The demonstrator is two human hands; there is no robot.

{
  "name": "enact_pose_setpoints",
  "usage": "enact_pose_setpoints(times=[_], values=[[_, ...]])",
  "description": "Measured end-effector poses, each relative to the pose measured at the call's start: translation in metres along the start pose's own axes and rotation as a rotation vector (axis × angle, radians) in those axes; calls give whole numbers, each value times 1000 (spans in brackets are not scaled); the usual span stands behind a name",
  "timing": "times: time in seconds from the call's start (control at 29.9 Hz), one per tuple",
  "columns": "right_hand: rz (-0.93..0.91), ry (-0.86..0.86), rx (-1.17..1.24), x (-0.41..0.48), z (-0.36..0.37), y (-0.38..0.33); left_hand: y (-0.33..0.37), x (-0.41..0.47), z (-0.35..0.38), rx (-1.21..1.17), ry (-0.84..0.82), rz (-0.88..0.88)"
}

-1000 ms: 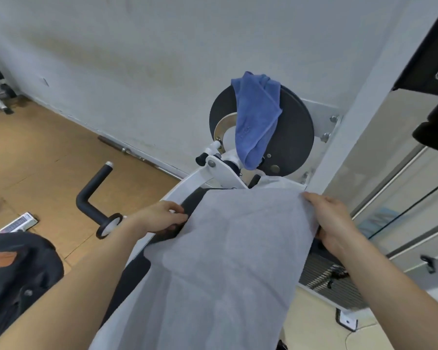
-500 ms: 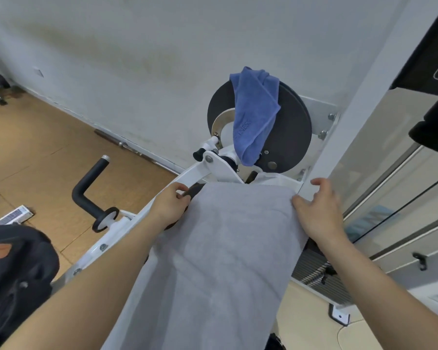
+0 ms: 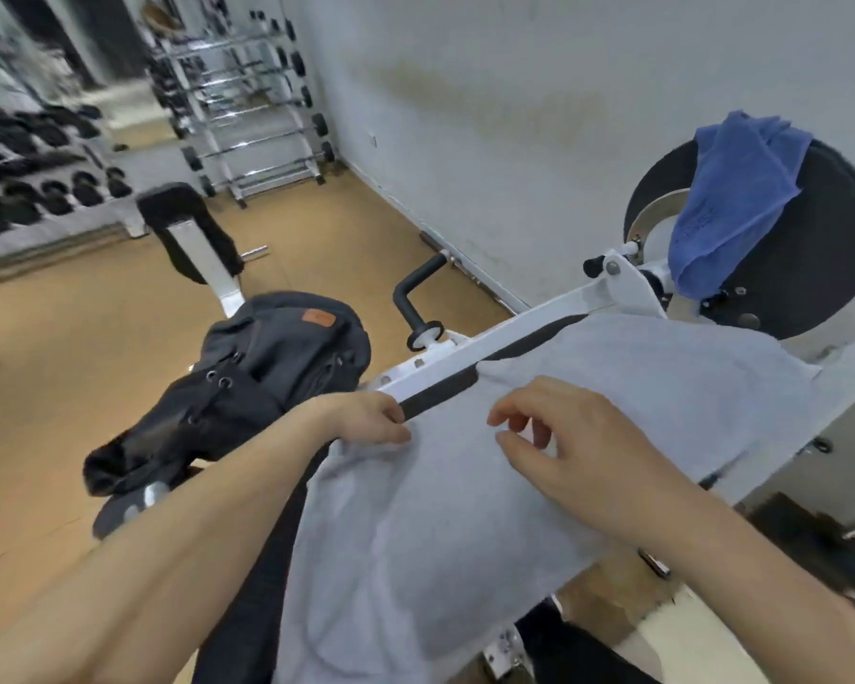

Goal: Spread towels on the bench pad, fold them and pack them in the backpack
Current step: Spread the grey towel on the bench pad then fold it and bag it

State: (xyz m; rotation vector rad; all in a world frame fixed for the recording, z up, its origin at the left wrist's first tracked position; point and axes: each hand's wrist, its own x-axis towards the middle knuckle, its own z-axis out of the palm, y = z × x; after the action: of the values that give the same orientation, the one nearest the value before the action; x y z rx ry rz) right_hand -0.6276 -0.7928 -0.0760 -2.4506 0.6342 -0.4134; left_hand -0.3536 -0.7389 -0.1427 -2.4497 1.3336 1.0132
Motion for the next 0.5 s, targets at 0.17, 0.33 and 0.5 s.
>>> enact_pose_setpoints(times=[0.17,0.33,0.5], values=[[-200,-240,-30,-32,60,-70,-45,-45,36,-204,168,-89],[-414,-356,-254,-64,101,-110,-65,-70,46,-509,290,-126],[-508,-282,-468,-81,136,-114,-86,-82,58,-694,294,-198]])
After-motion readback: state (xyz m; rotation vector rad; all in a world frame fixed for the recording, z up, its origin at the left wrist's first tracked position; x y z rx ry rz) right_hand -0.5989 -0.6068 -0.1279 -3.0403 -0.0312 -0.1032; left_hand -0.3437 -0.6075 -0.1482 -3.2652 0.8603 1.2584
